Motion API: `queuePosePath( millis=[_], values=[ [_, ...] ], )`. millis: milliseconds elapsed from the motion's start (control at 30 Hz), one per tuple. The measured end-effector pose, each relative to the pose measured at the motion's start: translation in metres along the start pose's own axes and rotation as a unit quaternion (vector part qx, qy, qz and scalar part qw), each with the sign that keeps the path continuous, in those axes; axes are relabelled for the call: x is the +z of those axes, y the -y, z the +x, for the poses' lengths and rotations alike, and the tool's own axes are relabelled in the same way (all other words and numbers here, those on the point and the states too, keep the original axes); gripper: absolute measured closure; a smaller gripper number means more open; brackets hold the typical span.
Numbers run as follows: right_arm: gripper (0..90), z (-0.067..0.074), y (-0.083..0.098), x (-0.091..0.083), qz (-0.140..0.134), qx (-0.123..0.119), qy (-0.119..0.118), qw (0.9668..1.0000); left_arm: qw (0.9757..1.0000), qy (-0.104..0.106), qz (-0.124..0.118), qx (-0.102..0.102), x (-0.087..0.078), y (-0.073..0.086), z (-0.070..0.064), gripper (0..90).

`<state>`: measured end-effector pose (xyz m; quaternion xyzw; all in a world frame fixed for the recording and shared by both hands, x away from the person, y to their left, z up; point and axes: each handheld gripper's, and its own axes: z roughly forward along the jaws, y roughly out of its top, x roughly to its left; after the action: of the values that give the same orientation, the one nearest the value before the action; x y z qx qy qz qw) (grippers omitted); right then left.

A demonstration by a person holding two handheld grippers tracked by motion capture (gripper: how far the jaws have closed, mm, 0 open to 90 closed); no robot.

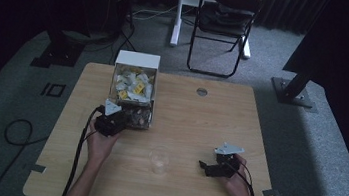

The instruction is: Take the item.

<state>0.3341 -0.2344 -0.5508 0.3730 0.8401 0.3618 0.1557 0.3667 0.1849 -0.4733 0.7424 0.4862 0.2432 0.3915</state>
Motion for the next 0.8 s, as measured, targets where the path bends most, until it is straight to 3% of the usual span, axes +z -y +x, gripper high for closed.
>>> queuePosePath(
  millis=[300,800],
  values=[
    [12.1,0.0000,0.0000,0.0000,0.000,0.000,0.000,1.0000,0.9999,0.014,0.002,0.005,-0.0008,-0.0016,-0.0001,90.0],
    [12.1,0.0000,0.0000,0.0000,0.000,0.000,0.000,1.0000,0.9998,0.019,-0.003,0.001,-0.0053,-0.0027,0.0004,90.0]
  ],
)
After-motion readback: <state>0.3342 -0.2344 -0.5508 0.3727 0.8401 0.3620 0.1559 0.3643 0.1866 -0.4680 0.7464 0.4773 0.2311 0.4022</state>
